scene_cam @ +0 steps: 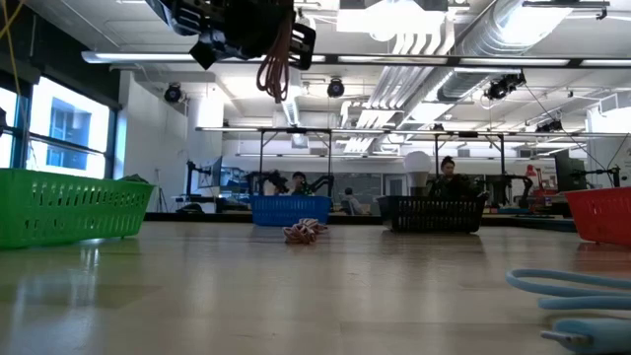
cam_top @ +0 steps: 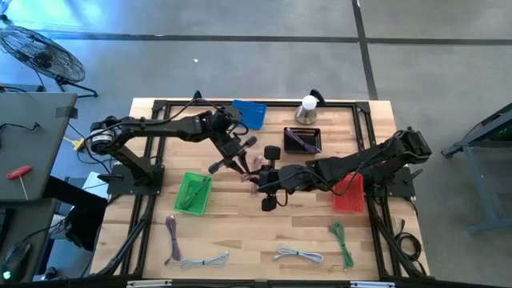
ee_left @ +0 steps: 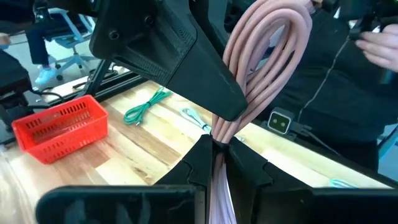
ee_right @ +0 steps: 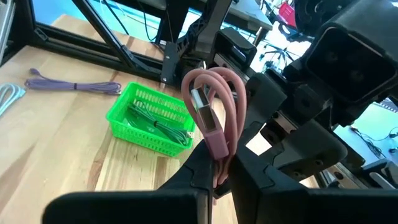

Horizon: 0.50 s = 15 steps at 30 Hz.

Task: Pick & Place USB Port
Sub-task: Put the top pink charger cable into the red bin

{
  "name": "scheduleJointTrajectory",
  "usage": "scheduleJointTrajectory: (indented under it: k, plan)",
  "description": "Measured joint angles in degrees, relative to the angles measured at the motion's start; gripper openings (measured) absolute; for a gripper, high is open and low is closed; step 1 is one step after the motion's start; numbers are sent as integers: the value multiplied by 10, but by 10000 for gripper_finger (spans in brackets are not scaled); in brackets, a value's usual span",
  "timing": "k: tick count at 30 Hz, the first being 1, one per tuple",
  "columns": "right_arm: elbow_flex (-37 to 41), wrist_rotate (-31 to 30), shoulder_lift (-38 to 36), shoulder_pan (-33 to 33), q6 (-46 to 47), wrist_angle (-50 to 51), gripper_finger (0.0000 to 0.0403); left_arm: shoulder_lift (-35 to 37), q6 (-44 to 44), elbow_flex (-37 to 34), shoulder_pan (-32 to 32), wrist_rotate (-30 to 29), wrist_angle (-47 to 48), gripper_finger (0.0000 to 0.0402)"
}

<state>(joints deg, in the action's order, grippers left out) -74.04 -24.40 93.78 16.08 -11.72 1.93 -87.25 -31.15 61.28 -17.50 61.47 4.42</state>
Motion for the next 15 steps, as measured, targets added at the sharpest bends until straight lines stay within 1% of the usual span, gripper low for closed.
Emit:
scheduleJointTrajectory:
  k: [2,4,6,10,13,15]
  plan:
    - [0,1,0,0,1,1,21,0,14,0,0,1,0,28]
    - [0,1,0,0,6,3,21,0,57,0,0,-1,-7,31]
    - [0,1,-1,0,6,9,21,0,97,-1,4,-22,-9,40]
    - [0,3,-1,1,6,10,21,0,113,-1,9,-42,-11,84]
    - [0,7,-1,2,7,9,21,0,145,-1,17,-72,-11,127]
    - [0,9,-1,4,8,9,21,0,150,-1,22,-99,-13,156]
